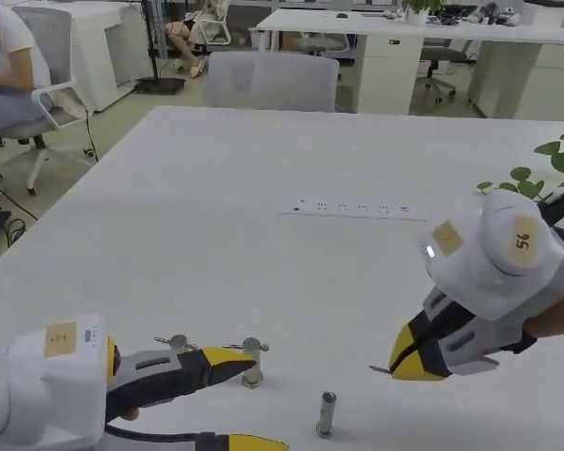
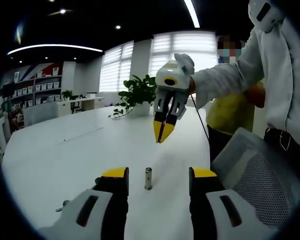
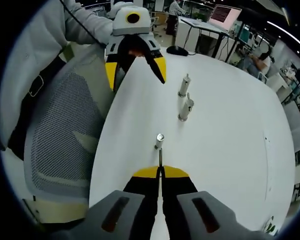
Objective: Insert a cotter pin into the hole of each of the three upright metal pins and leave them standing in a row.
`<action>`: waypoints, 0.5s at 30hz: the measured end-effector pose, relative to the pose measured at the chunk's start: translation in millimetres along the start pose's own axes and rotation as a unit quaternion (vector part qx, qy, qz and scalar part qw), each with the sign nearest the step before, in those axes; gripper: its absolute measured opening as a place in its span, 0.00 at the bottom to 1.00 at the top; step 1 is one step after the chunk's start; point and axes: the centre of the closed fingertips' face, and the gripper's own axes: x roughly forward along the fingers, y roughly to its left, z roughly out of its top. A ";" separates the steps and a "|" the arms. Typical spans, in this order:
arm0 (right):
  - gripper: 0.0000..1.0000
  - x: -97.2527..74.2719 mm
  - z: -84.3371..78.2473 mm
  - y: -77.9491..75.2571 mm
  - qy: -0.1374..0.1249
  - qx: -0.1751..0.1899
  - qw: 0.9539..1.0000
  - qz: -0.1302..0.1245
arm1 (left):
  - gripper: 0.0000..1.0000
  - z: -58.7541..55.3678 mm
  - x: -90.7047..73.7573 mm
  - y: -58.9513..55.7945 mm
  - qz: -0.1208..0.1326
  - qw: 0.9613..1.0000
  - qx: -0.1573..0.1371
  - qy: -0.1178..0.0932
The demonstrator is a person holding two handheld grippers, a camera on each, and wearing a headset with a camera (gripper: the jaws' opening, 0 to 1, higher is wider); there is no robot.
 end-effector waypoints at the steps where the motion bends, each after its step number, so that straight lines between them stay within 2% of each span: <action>1: 0.01 0.0 2.6 2.1 0.001 -0.002 1.000 0.002 | 0.45 1.1 2.0 -0.1 -0.002 1.000 0.000 -0.001; 6: 0.01 -0.1 14.4 9.8 0.002 -0.010 1.000 0.006 | 0.39 2.9 10.6 -0.3 -0.005 1.000 0.009 0.003; 10: 0.01 0.4 21.0 13.9 0.003 -0.012 1.000 0.010 | 0.37 7.5 15.2 -1.4 -0.007 1.000 0.012 -0.003; 15: 0.01 3.1 28.5 19.7 0.003 -0.016 1.000 0.015 | 0.33 7.2 22.4 -5.5 -0.015 1.000 0.027 0.006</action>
